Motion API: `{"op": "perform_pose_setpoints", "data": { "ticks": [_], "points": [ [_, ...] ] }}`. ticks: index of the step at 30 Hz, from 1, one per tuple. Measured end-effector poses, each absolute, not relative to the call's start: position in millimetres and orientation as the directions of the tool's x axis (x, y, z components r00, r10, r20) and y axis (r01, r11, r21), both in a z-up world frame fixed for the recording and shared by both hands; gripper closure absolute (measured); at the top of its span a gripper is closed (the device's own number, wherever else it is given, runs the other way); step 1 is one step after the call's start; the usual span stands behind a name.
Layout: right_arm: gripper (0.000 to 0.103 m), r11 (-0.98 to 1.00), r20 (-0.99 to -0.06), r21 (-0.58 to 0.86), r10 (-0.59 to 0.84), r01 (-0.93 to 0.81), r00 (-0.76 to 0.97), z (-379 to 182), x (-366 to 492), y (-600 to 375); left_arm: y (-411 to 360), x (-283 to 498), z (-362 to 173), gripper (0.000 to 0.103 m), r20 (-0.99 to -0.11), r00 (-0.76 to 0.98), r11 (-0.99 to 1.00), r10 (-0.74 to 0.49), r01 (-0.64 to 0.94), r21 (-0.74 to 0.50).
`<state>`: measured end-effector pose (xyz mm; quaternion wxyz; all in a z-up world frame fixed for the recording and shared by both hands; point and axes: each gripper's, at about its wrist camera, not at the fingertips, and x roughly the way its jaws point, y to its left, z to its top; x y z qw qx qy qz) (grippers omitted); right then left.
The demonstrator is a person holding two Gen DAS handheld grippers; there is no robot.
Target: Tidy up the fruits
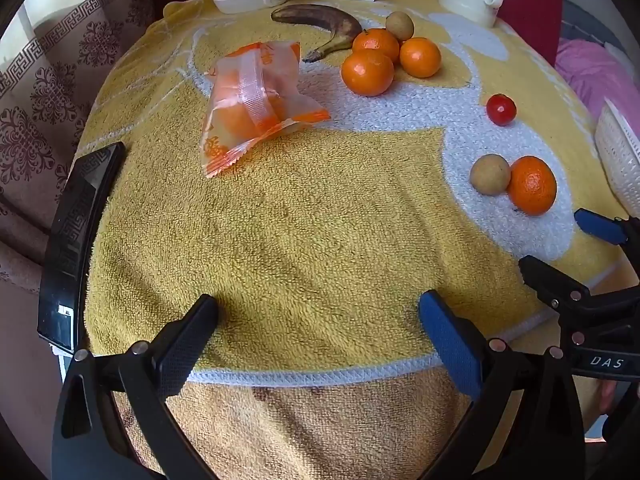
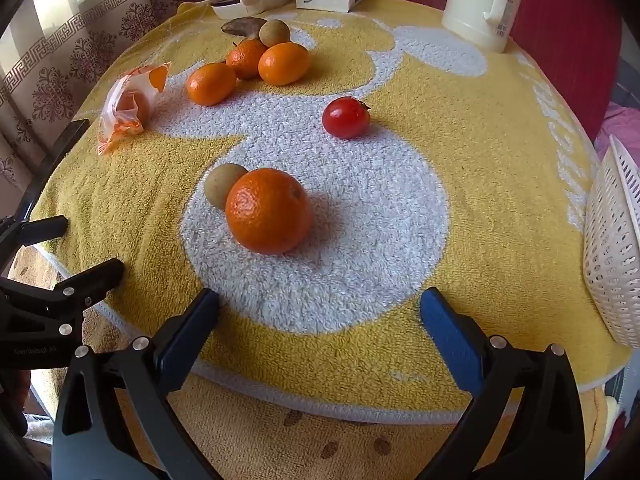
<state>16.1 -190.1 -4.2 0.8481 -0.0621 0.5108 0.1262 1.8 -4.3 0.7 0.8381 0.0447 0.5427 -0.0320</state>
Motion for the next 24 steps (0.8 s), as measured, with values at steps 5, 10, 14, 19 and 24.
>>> {"op": "perform_pose_setpoints", "data": {
  "ticks": [5, 10, 14, 19, 24],
  "points": [
    [0.002, 0.958, -0.9, 0.026, 0.147, -0.285, 0.411, -3.9, 22.3, -189.2, -4.4, 3.1, 0.4, 0.005, -0.911, 0.412, 0.992, -0.011, 0.117, 0.041],
    [0.002, 0.959, -0.901, 0.027, 0.145, -0.281, 0.408, -4.4, 23.3, -187.6, -7.2, 3.5, -0.4, 0.005, -0.91, 0.414, 0.992, -0.009, 0.118, 0.044],
    [0.002, 0.96, -0.898, 0.028, 0.146, -0.277, 0.416, -5.1, 22.1, -187.2, -8.6, 3.5, -0.8, 0.005, -0.91, 0.414, 0.992, -0.009, 0.121, 0.045],
    [0.002, 0.96, -0.892, 0.029, 0.151, -0.278, 0.426, -6.3, 19.6, -188.1, -12.6, 5.7, -0.9, 0.005, -0.913, 0.408, 0.991, -0.009, 0.124, 0.046],
    [0.002, 0.959, -0.887, 0.03, 0.155, -0.281, 0.434, -5.9, 17.0, -189.2, -14.0, 4.7, -0.3, 0.005, -0.912, 0.409, 0.991, -0.009, 0.124, 0.046]
  ]
}}
